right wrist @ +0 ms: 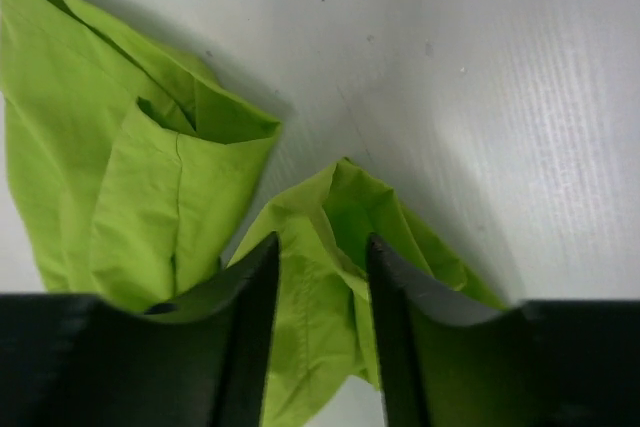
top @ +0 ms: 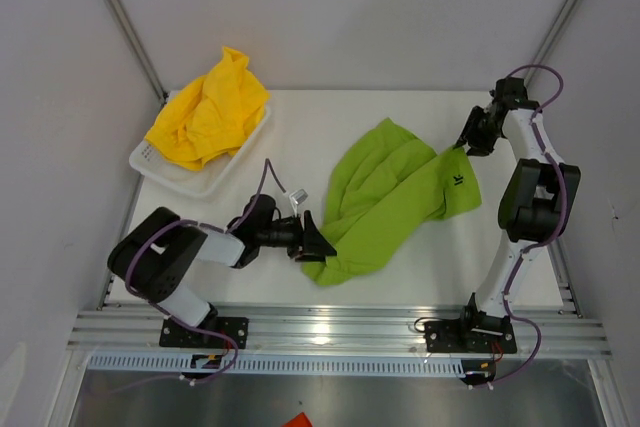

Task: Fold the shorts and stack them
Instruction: Flatten the shorts out

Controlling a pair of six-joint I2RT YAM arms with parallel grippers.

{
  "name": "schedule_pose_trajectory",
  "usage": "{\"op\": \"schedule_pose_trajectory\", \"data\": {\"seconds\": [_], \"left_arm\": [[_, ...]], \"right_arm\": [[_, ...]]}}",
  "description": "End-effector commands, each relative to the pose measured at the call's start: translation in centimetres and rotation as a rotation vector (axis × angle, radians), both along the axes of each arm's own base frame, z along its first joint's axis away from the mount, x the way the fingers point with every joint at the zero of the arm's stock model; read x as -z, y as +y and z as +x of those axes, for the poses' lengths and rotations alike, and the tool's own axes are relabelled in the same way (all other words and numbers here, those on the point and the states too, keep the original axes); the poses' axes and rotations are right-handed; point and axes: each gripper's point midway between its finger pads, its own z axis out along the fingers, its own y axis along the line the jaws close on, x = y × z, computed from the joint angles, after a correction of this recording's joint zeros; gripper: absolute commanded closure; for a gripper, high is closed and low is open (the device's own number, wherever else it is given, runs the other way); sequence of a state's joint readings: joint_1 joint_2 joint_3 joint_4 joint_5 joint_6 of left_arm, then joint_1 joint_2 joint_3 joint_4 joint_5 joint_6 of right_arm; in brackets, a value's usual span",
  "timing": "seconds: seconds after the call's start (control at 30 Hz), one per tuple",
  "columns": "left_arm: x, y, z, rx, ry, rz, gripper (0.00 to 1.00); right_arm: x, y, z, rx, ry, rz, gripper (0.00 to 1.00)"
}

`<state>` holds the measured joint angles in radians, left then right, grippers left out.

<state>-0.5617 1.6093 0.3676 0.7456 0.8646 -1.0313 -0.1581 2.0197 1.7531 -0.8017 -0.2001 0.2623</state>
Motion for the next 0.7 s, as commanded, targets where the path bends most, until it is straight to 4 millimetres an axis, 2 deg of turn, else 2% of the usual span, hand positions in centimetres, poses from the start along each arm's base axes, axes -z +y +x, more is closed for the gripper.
{"op": "schedule_pose_trajectory", "data": {"seconds": [0.0, 0.03, 0.1, 0.13, 0.17, 0.2, 0.23, 0.27, 0.4, 0.53, 0.67], "left_arm": [[-0.8, 0.5, 2.0, -0.044, -0.133, 0.084, 0.35], [-0.4, 0.9, 2.3, -0.068, -0.122, 0.133, 0.22], [-1.5, 1.2, 3.0, -0.085, -0.186, 0.156, 0.11], [-0.9, 1.7, 2.7, -0.088, -0.164, 0.200, 0.01], [-1.5, 1.8, 3.7, -0.112, -0.213, 0.226, 0.01], [-2.3, 2.1, 3.9, -0.125, -0.250, 0.234, 0.01], [-1.9, 2.7, 3.6, -0.128, -0.233, 0.280, 0.01], [-2.8, 2.8, 4.7, -0.151, -0.295, 0.305, 0.01], [-4.1, 3.6, 4.8, -0.154, -0.363, 0.392, 0.01], [-4.3, 3.7, 3.8, -0.131, -0.394, 0.437, 0.01], [-4.7, 3.7, 3.4, -0.127, -0.421, 0.457, 0.01]], "right_arm": [[-0.9, 0.0, 0.6, -0.003, -0.077, 0.054, 0.49], [-0.4, -0.2, 0.1, 0.001, -0.067, 0.063, 0.48], [-0.6, -0.5, 0.0, 0.007, -0.091, 0.089, 0.47], [-0.4, -0.6, -0.1, 0.010, -0.094, 0.099, 0.46], [0.3, -0.6, -0.7, 0.015, -0.081, 0.113, 0.46], [-0.1, -0.8, -0.7, 0.019, -0.105, 0.114, 0.47], [0.0, -1.1, -0.9, 0.032, -0.111, 0.126, 0.47], [0.5, -1.2, -1.2, 0.038, -0.113, 0.133, 0.48], [1.0, -1.4, -1.7, 0.041, -0.119, 0.156, 0.50], [1.3, -1.3, -1.2, 0.034, -0.138, 0.163, 0.48], [0.4, -1.3, -0.4, 0.012, -0.218, 0.168, 0.38]]}}
